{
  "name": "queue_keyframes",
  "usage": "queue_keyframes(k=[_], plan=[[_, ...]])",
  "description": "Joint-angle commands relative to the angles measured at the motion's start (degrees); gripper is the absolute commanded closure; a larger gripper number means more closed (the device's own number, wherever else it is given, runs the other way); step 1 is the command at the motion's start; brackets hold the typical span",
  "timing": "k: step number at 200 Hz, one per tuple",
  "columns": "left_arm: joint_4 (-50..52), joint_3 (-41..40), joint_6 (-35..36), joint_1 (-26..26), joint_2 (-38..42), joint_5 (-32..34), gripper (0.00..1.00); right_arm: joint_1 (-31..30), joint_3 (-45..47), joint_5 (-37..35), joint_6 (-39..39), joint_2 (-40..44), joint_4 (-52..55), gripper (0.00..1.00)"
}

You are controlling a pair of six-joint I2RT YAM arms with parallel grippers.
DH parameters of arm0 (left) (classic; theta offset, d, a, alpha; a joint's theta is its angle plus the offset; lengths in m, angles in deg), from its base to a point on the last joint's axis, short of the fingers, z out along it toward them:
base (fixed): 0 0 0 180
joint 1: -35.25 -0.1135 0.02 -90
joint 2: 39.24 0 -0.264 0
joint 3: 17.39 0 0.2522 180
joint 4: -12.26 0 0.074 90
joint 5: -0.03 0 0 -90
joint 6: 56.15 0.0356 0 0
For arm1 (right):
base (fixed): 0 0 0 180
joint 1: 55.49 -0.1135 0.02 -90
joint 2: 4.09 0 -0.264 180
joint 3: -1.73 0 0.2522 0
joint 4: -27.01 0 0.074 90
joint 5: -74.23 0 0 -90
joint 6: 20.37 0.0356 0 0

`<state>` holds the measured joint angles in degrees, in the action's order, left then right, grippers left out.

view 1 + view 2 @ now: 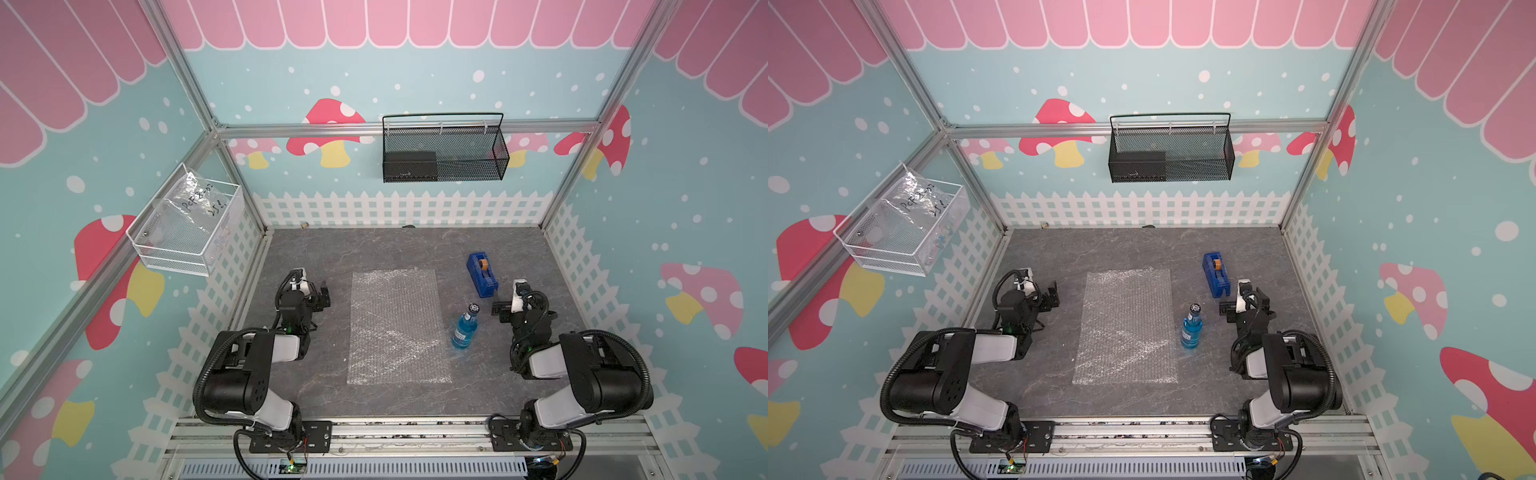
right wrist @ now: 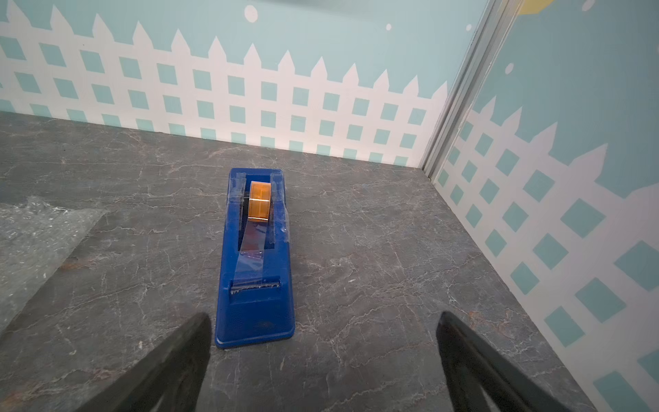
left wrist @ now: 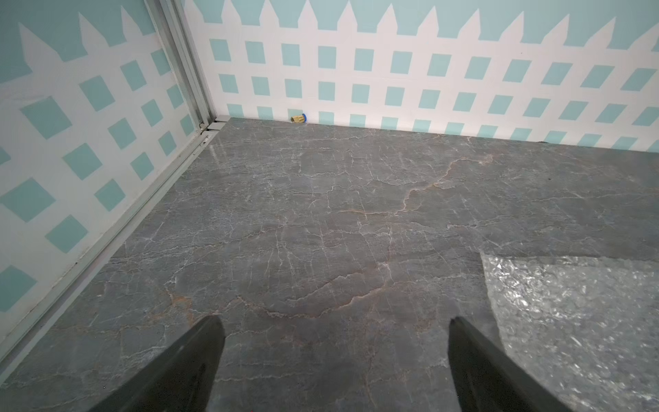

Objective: Wrap wine bottles in bubble wrap
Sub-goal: Pick up the wine bottle from the center of the board.

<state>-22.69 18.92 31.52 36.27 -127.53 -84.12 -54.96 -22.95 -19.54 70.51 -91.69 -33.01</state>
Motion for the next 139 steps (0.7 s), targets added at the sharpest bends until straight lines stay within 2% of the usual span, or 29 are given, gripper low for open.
queue_keyframes(k=[1,64,139], plan=[[-1.2,0.22,0.39,-0.14,0.22,-1.37,0.0,0.0,-0.68,0.29,-0.63,-0.03,-1.89,0.0],[-0.9,0.39,-0.48,-0.67,0.14,-0.53,0.0,0.1,-0.77,0.34,-0.67,-0.04,-1.7,0.0],[-1.21,0.22,-1.06,-1.94,0.21,-3.35,0.0,0.08,-0.77,0.55,-0.63,-0.01,-1.81,0.0]])
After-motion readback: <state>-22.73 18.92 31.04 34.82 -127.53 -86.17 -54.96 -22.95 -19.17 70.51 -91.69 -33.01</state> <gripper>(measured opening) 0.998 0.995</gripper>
